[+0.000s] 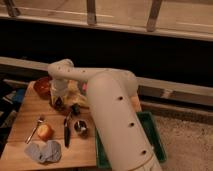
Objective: Place grapes in metal cup
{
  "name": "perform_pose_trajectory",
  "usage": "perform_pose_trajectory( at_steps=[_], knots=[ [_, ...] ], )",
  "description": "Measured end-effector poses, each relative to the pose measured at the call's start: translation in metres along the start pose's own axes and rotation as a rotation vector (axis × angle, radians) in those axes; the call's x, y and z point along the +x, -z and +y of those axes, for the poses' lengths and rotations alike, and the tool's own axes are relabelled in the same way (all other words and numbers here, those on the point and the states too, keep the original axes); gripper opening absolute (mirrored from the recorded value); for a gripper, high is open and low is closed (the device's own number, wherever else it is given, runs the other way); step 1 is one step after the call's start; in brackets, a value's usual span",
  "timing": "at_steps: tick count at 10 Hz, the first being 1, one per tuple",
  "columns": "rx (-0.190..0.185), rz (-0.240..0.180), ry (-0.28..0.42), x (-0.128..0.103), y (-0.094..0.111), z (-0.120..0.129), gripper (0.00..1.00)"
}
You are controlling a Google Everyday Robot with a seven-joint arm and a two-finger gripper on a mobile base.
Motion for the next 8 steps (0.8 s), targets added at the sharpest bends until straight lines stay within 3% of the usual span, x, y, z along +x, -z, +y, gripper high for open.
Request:
perform_pose_trajectory(
  at_steps=[2, 5, 6, 8],
  knots=[
    [0.013, -0.060, -0.006, 0.009, 0.043, 0.003, 0.00],
    [0.046, -0.134, -0.041, 0.035, 0.082, -0.007, 0.00],
    [0.043, -0.145, -0.055, 0.045, 0.088, -0.016, 0.00],
    [0.002, -0.150, -0.079, 0.068, 0.101, -0.033, 0.00]
  ],
)
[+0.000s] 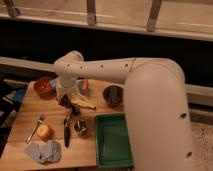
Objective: Place grapes in metal cup
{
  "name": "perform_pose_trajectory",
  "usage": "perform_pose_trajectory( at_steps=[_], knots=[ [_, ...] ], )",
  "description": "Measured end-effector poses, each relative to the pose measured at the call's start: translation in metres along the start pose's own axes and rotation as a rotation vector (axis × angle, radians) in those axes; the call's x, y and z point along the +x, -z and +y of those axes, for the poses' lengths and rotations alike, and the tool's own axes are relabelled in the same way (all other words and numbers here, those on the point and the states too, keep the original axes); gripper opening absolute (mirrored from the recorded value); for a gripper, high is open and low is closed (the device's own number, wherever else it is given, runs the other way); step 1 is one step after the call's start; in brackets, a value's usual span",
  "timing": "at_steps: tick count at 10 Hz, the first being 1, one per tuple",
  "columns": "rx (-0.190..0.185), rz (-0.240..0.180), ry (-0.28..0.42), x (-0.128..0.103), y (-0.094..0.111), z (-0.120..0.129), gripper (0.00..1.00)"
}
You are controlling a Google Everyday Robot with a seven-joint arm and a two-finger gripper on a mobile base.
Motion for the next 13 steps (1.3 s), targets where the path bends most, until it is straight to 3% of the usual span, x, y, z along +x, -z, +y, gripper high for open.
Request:
perform_pose_trajectory(
  at_steps=[4, 9, 11, 13],
  knots=[
    [-0.026, -0.001, -0.048, 0.035, 0.025, -0.020, 0.00],
    [-0.023, 0.004, -0.045, 0.035, 0.024, -0.018, 0.00],
    [0.036, 0.010, -0.065, 0.038, 0.022, -0.025, 0.00],
    [0.049, -0.005, -0.106, 0.048, 0.030, -0.040, 0.00]
  ],
)
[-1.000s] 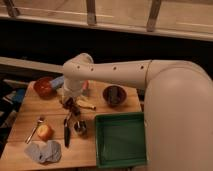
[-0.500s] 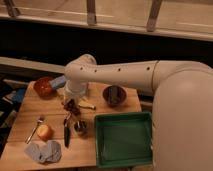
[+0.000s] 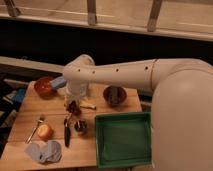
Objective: Place grapes in metal cup
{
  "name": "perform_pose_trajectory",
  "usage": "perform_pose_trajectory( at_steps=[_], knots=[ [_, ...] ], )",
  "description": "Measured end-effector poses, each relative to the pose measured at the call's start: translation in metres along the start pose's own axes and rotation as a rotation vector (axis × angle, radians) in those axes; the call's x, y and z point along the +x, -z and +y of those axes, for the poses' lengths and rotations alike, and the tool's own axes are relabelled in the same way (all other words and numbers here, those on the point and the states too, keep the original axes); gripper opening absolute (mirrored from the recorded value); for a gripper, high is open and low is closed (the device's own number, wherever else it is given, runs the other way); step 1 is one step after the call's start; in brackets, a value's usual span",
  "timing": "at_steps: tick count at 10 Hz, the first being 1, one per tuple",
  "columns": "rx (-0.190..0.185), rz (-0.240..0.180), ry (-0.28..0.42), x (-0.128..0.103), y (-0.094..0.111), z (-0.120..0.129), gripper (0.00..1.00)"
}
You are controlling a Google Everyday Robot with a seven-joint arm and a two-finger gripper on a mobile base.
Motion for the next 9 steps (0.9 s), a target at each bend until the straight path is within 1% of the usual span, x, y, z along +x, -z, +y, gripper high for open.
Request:
perform_pose_trajectory(
  at_steps=[1, 2, 3, 4, 7, 9],
  knots=[
    [0.003, -0.015, -0.026, 0.006, 0.007, -0.010, 0.00],
    [0.004, -0.024, -0.035, 0.010, 0.011, -0.012, 0.00],
    [0.002, -0.041, -0.055, 0.017, 0.019, -0.017, 0.00],
    [0.006, -0.060, -0.074, 0.022, 0.028, -0.027, 0.00],
    [0.000, -0.072, -0.102, 0.036, 0.034, -0.031, 0.00],
    [-0.007, -0.062, -0.123, 0.049, 0.034, -0.036, 0.00]
  ],
)
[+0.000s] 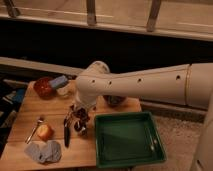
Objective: Place grapes in metal cup
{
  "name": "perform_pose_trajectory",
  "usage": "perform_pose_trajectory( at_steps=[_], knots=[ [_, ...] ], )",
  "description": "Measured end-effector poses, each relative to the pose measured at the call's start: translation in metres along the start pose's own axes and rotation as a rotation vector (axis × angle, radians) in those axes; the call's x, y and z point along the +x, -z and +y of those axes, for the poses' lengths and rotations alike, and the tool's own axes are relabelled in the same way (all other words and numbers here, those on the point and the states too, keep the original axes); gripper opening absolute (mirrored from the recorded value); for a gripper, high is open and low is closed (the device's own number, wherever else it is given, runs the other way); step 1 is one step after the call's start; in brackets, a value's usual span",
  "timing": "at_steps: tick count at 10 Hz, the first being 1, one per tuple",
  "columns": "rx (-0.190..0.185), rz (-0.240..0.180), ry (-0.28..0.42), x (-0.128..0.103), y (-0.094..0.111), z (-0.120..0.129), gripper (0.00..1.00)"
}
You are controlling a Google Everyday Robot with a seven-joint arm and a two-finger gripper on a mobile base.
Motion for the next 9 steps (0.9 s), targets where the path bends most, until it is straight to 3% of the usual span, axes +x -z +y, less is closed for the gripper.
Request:
perform_pose_trajectory(
  at_steps=[5, 9],
  knots=[
    [-0.019, 0.079, -0.080, 0.040, -0.022, -0.020, 0.00],
    [-0.029, 0.128, -0.090, 0.043, -0.041, -0.021, 0.00]
  ],
)
